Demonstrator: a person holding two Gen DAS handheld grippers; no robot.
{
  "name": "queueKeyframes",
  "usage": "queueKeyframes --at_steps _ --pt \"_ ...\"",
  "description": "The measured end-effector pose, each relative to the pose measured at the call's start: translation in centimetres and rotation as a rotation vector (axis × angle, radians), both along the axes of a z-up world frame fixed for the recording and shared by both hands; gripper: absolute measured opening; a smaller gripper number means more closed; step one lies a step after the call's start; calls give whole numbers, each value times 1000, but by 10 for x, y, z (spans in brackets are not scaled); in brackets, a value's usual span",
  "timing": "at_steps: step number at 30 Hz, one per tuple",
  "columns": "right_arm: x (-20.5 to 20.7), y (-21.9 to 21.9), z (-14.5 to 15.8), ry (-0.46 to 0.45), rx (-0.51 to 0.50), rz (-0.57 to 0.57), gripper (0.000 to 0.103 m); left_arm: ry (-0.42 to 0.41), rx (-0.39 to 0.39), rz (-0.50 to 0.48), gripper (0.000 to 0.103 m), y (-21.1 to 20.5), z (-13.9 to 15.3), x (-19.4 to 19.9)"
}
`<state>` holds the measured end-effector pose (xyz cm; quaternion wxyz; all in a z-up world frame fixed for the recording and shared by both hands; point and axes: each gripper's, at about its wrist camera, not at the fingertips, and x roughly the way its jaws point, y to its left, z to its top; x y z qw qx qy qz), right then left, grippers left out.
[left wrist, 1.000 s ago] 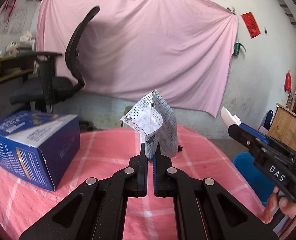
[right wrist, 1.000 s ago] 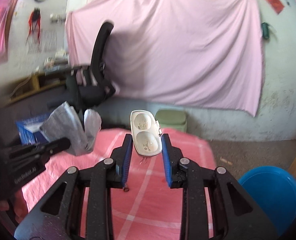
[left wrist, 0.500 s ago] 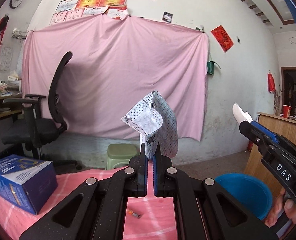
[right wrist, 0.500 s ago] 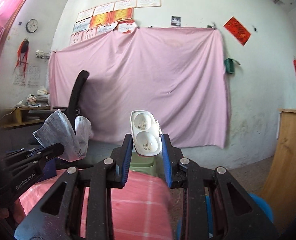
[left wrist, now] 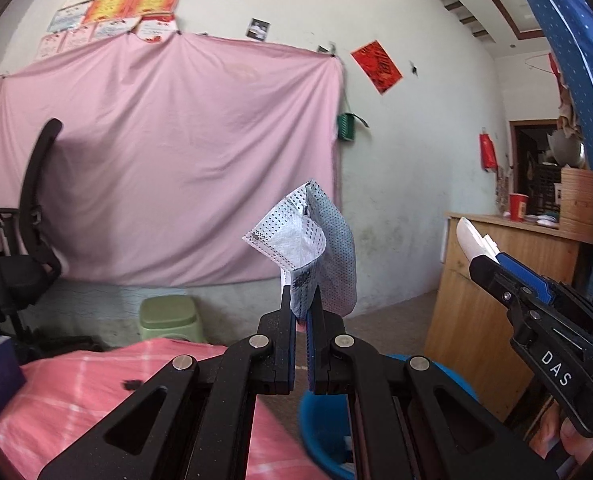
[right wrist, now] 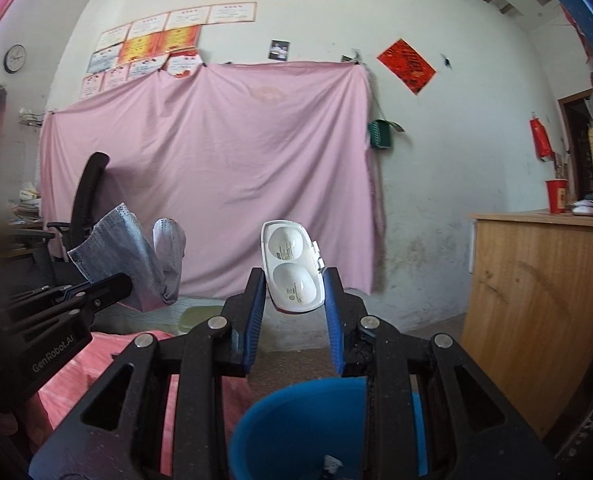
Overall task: Collect trash
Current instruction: 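Lift the mask and earbud case and carry them over the blue bucket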
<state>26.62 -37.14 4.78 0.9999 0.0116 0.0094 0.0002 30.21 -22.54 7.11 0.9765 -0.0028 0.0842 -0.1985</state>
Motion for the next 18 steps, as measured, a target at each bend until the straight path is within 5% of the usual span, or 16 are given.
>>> queueKeyframes --at_steps 18 --pt "14 -76 -51 270 83 -89 54 335 128 -145 3 -96 -59 35"
